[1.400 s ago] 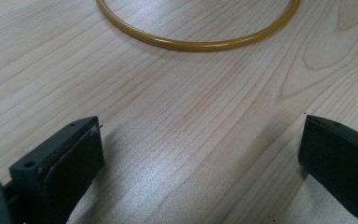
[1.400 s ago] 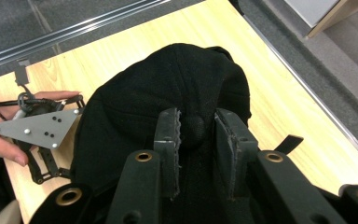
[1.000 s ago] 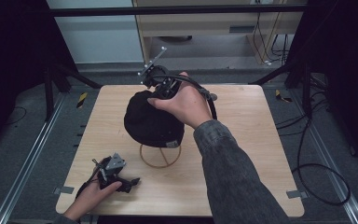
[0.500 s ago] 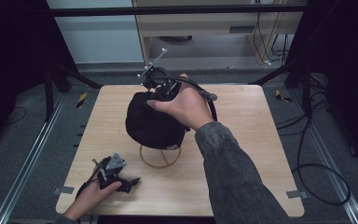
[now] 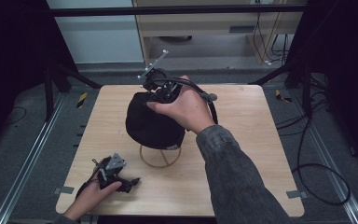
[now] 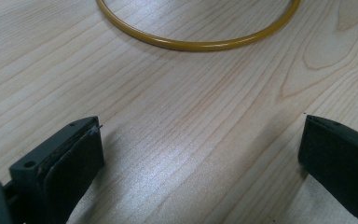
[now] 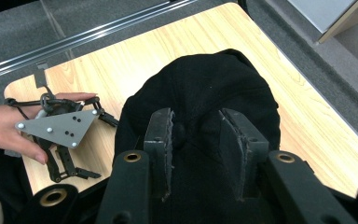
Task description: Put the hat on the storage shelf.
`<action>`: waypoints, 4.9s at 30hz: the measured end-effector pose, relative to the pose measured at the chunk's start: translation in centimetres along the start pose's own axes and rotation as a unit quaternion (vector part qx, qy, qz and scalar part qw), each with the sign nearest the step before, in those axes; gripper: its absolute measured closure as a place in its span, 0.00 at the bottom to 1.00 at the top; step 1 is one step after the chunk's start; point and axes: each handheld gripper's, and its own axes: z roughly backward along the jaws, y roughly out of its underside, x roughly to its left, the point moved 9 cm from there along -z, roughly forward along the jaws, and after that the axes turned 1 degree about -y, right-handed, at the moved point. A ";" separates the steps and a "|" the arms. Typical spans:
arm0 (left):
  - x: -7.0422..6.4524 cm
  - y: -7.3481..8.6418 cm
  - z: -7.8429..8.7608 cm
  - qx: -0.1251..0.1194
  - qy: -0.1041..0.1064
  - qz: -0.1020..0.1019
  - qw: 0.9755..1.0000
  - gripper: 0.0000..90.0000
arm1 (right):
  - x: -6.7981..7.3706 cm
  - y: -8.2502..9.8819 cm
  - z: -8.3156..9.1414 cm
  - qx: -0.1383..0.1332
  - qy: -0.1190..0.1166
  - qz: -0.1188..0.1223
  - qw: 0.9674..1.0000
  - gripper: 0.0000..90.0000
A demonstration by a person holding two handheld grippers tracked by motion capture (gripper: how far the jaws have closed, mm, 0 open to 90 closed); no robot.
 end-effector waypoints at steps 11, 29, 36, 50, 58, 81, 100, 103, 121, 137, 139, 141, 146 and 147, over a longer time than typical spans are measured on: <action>0.0 0.0 0.0 0.000 0.000 0.000 1.000 0.00 | 0.6 0.5 0.3 -0.012 0.002 0.000 1.000 0.61; 0.0 0.0 0.0 0.000 0.000 0.000 1.000 0.00 | 0.1 1.7 1.0 -0.024 0.016 -0.017 0.999 0.43; 0.0 0.0 0.0 0.000 0.000 0.000 1.000 0.00 | 0.0 2.4 1.0 -0.025 0.028 -0.024 0.999 0.31; 0.0 0.0 0.0 0.000 -0.001 -0.001 1.000 0.00 | -0.3 3.9 1.7 -0.033 0.042 -0.025 0.998 0.14; 0.0 0.0 0.0 0.000 0.000 -0.001 1.000 0.00 | -1.1 5.0 2.3 -0.046 0.057 -0.029 0.997 0.09; 0.0 0.0 0.0 0.000 0.000 0.000 1.000 0.00 | -3.0 10.0 3.4 -0.053 0.079 -0.065 0.993 0.11; 0.0 0.0 0.0 -0.001 0.000 0.000 1.000 0.00 | -3.1 17.0 2.3 -0.032 0.090 -0.071 0.993 0.12; 0.0 0.0 0.0 0.000 0.000 0.000 1.000 0.00 | -3.0 18.0 1.8 -0.030 0.086 -0.080 0.993 0.12; 0.0 0.0 0.0 0.000 0.000 0.000 1.000 0.00 | -2.7 23.9 -0.3 -0.021 0.075 -0.123 0.989 0.13; 0.0 0.0 0.0 0.000 0.000 0.000 1.000 0.00 | -1.6 28.7 -3.0 -0.004 0.060 -0.154 0.986 0.14; 0.0 0.0 0.0 0.000 0.000 0.000 1.000 0.00 | -1.5 29.1 -3.3 -0.002 0.061 -0.154 0.986 0.14; 0.0 0.0 0.0 0.000 0.000 0.000 1.000 0.00 | -1.4 29.5 -3.5 -0.001 0.060 -0.156 0.986 0.14; 0.0 0.0 0.0 0.000 0.000 0.000 1.000 0.00 | -1.3 30.6 -4.3 0.001 0.058 -0.163 0.985 0.14; 0.0 0.0 0.0 0.000 0.000 0.000 1.000 0.00 | -1.2 30.9 -4.5 0.003 0.056 -0.164 0.985 0.14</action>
